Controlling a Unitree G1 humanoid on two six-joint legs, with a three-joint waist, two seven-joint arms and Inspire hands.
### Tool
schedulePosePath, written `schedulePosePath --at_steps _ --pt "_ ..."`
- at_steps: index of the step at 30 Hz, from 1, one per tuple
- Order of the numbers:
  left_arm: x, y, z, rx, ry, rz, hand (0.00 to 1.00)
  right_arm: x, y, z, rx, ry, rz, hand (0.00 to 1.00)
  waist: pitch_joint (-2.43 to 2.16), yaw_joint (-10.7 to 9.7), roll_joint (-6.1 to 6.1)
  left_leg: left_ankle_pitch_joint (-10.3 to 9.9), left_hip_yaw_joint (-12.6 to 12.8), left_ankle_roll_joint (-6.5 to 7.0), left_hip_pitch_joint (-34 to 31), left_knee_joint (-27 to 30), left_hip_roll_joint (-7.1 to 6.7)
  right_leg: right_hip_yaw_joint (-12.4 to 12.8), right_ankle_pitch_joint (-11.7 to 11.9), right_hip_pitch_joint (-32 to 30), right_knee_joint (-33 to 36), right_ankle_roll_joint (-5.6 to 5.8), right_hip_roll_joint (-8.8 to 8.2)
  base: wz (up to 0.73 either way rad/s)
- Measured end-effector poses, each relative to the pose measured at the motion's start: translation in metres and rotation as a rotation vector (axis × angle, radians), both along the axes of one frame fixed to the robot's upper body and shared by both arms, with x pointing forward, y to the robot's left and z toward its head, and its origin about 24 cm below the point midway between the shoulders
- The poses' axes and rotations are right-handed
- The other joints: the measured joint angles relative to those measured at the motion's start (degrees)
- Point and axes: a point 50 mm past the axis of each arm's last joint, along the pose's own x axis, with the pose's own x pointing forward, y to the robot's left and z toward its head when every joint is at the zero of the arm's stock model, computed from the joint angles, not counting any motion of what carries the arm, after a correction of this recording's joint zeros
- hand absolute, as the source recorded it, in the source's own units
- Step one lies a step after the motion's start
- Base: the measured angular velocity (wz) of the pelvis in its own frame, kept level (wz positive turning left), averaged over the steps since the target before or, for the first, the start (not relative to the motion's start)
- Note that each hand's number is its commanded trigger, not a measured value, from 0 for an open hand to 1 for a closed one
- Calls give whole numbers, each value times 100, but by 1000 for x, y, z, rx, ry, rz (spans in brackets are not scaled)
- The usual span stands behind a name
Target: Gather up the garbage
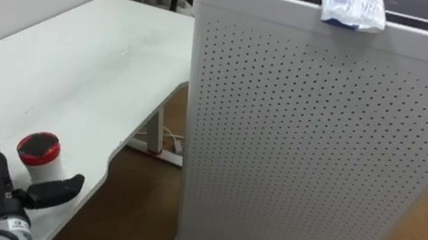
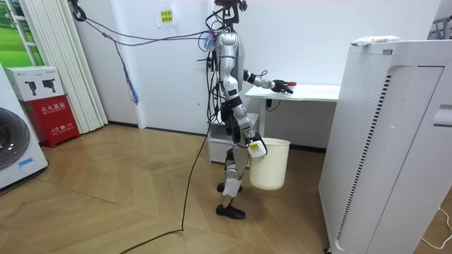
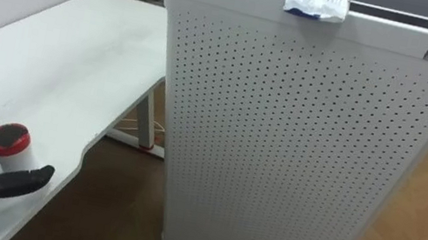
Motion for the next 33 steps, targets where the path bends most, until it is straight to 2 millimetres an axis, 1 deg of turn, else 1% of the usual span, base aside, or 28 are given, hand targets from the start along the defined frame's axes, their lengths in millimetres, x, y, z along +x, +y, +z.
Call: schedulePosePath --at_steps 10,14,15,16,17,21,24,25,27,29,33 --pt "12 8 8 -33 -20 13 0 3 -2 1 -25 -3 -13 100 -9 -34 14 1 16 1 -234 176 9 -16 6 -177 17 -10 -5 1" --pt "18 9 12 -27 -27 7 1 8 -2 2 -26 -15 -8 100 -8 -40 20 23 18 9 -368 222 -3 -2 9 -366 130 -15 -27 0" --pt "20 9 13 -27 -25 8 87 9 -2 2 -27 -16 -6 100 -7 -42 18 38 24 15 -385 218 -11 1 9 -398 152 -15 -39 0" --pt "23 9 14 -27 -22 10 100 9 -1 2 -27 -17 -4 100 -4 -40 13 44 42 19 -393 216 -12 11 8 -435 180 -16 -46 -8" --pt "23 11 14 -30 -22 19 100 11 -1 2 -27 -20 -2 100 3 -42 3 50 85 22 -396 217 -10 30 3 -455 212 -22 -57 -8" --pt "27 17 16 -25 -15 30 100 11 -1 2 -29 -22 -8 100 14 -76 -14 51 107 23 -474 315 -6 45 0 -557 256 -26 -69 -2" --pt "26 28 20 -6 -11 59 100 14 -1 3 -36 -27 -25 100 20 -88 -19 51 207 24 -593 401 15 65 -13 -680 377 -39 -118 0" --pt "24 33 19 -3 -3 72 100 13 -2 3 -31 -26 -40 100 29 -92 -34 52 315 25 -598 414 35 66 -27 -731 425 -40 -134 0" --pt "22 42 21 -13 -5 101 100 13 -2 3 -37 -25 -43 100 36 -115 -37 52 344 29 -628 438 50 65 -26 -745 424 -38 -140 0" --pt "21 48 23 -36 -16 133 100 14 -3 3 -39 -26 -44 100 48 -125 -32 34 401 53 -665 432 75 54 -14 -783 425 -17 -136 -2" --pt "20 51 24 -49 -26 162 100 14 -4 3 -40 -27 -45 100 61 -132 -10 17 479 82 -699 394 61 34 10 -820 410 15 -156 0"
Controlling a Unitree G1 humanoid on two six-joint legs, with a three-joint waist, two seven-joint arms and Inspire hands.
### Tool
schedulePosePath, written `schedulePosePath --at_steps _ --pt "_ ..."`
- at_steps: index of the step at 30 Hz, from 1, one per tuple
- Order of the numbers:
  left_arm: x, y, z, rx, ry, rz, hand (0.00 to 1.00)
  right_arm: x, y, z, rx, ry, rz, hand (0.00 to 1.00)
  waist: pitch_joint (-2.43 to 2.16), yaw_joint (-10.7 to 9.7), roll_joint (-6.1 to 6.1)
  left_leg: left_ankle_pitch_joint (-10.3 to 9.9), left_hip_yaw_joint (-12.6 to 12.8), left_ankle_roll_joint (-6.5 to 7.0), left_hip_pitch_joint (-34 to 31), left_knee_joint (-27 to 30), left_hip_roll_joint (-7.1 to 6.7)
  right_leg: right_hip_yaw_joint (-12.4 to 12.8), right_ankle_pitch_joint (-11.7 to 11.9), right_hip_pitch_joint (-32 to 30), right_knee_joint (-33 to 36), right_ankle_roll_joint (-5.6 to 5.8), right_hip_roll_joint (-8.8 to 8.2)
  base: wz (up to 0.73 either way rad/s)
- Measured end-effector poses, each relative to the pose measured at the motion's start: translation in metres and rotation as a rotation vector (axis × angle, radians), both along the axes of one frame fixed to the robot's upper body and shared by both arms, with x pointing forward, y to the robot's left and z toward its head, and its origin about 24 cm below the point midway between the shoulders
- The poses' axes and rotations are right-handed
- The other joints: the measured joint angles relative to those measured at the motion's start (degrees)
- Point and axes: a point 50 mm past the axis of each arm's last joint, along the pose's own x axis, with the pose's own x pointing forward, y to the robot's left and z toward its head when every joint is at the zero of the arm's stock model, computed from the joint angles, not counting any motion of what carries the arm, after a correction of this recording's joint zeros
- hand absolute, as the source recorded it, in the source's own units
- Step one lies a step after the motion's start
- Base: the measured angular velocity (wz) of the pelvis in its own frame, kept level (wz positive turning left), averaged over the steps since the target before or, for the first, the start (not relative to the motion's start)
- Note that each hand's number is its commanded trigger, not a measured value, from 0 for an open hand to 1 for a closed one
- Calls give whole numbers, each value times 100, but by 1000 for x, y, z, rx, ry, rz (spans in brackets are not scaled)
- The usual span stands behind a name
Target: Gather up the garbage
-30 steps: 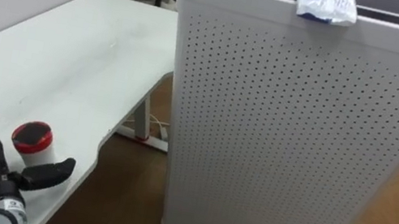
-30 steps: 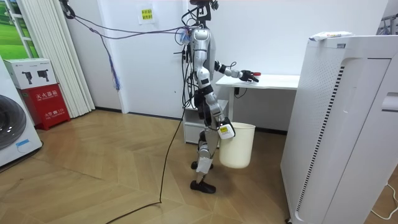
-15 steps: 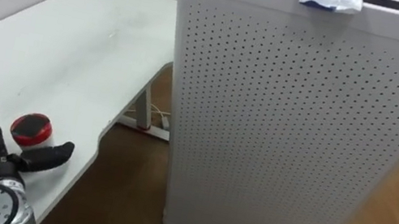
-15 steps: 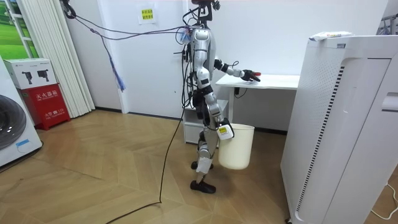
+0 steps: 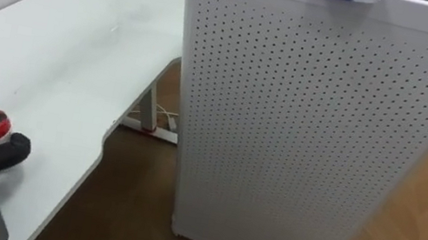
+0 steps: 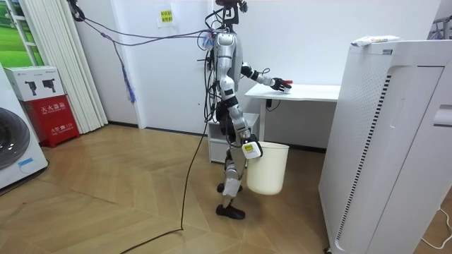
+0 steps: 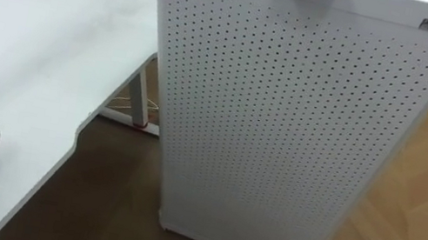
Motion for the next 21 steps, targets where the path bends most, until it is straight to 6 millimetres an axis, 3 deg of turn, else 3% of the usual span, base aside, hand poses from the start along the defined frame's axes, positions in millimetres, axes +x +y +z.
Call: schedulePosePath --at_steps 9,14,21 --pt "2 -5 -1 -16 -15 -30 100 7 2 1 6 -12 23 100 25 -20 50 0 12 27 -47 -1 -47 -63 -9 39 -3 39 -69 5" --pt "18 -33 1 -15 -32 -210 100 14 6 3 13 -25 52 100 80 -190 90 -35 53 101 -88 4 -72 -52 -33 -5 25 91 -100 1" --pt "30 -84 9 -103 -150 -452 100 17 7 3 16 -38 59 100 81 -175 66 -34 179 101 -48 -4 -50 16 -29 -7 15 94 -85 -7"
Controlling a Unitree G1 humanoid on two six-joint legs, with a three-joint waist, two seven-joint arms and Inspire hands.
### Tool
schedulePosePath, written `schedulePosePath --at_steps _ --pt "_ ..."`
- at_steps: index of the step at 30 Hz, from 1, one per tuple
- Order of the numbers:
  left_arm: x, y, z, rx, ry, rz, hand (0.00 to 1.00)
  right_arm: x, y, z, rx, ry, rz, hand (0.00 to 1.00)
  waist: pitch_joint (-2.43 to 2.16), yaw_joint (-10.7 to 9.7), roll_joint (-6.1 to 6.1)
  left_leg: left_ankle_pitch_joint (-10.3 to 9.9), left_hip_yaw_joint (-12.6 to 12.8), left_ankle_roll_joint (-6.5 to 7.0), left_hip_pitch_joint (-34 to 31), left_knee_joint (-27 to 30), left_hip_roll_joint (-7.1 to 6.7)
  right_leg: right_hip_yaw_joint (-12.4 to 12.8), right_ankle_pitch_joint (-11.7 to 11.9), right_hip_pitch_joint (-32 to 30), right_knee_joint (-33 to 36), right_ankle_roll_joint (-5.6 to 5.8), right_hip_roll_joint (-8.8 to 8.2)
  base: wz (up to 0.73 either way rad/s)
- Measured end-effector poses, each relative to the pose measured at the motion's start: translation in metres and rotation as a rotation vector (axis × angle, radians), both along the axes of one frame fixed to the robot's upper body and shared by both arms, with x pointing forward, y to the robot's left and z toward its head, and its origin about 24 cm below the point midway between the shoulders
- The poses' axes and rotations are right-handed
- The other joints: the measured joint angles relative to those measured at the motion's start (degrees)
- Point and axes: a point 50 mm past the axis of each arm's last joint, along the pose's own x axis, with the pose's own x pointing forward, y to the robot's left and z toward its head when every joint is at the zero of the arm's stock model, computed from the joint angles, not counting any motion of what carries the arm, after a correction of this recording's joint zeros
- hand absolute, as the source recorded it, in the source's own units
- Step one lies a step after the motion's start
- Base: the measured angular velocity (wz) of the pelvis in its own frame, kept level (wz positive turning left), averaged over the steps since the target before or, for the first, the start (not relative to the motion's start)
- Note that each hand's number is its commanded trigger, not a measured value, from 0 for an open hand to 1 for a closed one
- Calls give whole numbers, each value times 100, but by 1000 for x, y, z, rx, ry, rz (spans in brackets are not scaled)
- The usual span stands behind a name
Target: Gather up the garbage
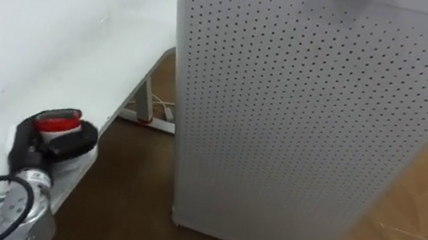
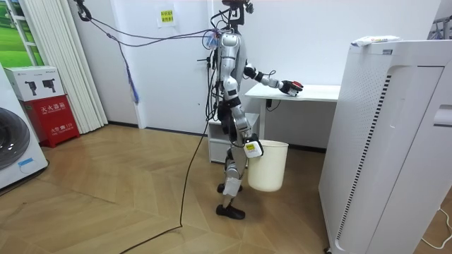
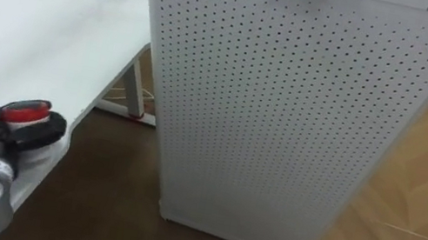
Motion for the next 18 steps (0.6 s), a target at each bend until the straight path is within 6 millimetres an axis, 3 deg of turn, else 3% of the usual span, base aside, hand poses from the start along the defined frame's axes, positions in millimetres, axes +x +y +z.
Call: schedulePosePath --at_steps 2,5,9,14,18 --pt "1 -16 6 -18 -43 -72 100 3 1 1 -2 -12 11 100 12 13 -47 0 4 0 -10 2 0 -12 -1 -2 -28 1 -1 0" --pt "-8 -32 4 -15 -62 -152 100 6 5 1 -2 -23 40 100 -17 19 -97 0 -16 0 -33 0 -1 -43 4 23 -100 9 -2 3" --pt "-18 -54 0 6 -40 -306 100 17 8 4 9 -47 58 100 -18 42 -96 0 -19 0 -52 -9 -9 -36 9 5 -89 15 -13 4" --pt "-39 -97 -16 -50 26 -555 100 29 15 9 28 -87 85 100 -25 115 -84 0 25 0 -75 -4 18 -34 14 -30 -90 8 11 -2" --pt "-44 -110 -11 -83 -9 -648 100 29 15 9 36 -91 86 100 -54 159 -38 0 3 -1 -80 -8 30 -39 30 -33 -90 -7 25 0"
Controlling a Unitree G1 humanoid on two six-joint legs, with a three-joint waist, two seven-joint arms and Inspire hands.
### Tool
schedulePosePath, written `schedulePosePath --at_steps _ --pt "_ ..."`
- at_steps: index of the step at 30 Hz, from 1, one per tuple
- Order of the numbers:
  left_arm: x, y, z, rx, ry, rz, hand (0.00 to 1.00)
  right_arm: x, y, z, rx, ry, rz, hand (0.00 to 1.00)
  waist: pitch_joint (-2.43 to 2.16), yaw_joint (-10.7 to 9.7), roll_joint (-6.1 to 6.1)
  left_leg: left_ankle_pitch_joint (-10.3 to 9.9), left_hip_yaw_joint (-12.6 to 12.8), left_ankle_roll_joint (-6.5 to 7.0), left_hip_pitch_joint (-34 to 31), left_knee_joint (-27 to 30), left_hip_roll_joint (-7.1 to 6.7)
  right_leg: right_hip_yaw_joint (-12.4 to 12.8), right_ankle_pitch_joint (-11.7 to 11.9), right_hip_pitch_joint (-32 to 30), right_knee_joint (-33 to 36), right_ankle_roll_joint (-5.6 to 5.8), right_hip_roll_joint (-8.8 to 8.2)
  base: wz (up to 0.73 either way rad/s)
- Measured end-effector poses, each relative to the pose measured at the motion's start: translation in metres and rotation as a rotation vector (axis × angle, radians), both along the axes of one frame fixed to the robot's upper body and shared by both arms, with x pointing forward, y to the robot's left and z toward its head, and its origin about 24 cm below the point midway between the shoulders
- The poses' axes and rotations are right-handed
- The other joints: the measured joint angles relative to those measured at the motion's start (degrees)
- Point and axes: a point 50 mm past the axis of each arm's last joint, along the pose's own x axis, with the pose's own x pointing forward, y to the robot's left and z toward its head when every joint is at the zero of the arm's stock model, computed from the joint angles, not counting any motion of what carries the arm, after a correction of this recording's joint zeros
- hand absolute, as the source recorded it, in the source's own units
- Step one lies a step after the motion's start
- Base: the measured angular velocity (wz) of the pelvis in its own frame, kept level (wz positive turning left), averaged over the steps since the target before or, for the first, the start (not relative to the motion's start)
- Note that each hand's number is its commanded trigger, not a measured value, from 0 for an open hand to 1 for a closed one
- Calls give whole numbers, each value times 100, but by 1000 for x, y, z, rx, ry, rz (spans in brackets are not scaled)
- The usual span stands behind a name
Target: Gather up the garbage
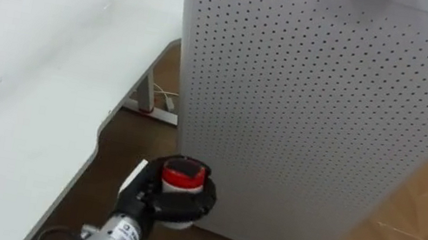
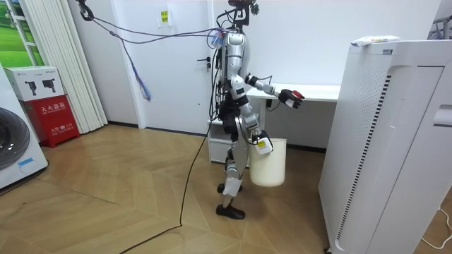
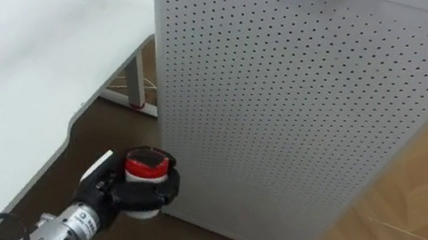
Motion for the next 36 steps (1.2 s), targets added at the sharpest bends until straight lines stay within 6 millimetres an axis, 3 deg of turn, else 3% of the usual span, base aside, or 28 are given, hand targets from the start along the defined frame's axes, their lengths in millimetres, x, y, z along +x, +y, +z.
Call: schedulePosePath --at_steps 3,8,13,18,21,22,23,24,36 --pt "-8 -3 3 -34 -19 -44 100 1 -1 1 12 -9 -9 100 -33 -26 51 0 16 0 -2 2 4 -10 17 2 -7 0 1 0" --pt "-32 -5 -18 -26 61 -105 100 12 -4 6 32 -42 -15 100 -51 -109 81 1 -14 -1 -3 8 2 -2 23 10 0 2 1 1" --pt "-50 -15 -36 -22 147 -208 100 19 -3 9 33 -60 -10 100 -34 -135 81 1 19 -1 -40 4 13 -5 33 -37 -4 -7 7 -1" --pt "-55 -18 -43 -21 176 -262 100 20 -2 9 44 -64 -3 100 18 -141 135 4 81 -8 -159 -4 44 19 59 -178 -23 -26 33 -6" --pt "-59 -23 -45 -20 188 -308 72 21 -2 9 48 -65 -7 100 17 -135 138 8 86 -16 -309 19 58 26 66 -316 -22 -38 48 0" --pt "-61 -24 -46 -21 191 -329 57 21 -1 9 51 -67 -10 100 17 -136 138 9 98 -17 -356 25 61 32 67 -370 -21 -39 51 0" --pt "-63 -25 -48 -21 197 -350 7 21 -1 9 51 -67 -7 100 17 -144 138 10 104 -18 -396 31 63 33 67 -404 -22 -40 52 0" --pt "-64 -26 -48 -22 201 -359 0 20 0 9 51 -66 -4 100 17 -146 138 10 107 -18 -413 36 64 33 67 -416 -23 -40 53 0" --pt "-72 -32 -54 -50 233 -439 0 21 1 9 50 -67 4 100 28 -184 122 11 133 -19 -425 7 60 22 67 -463 -12 -39 46 0"
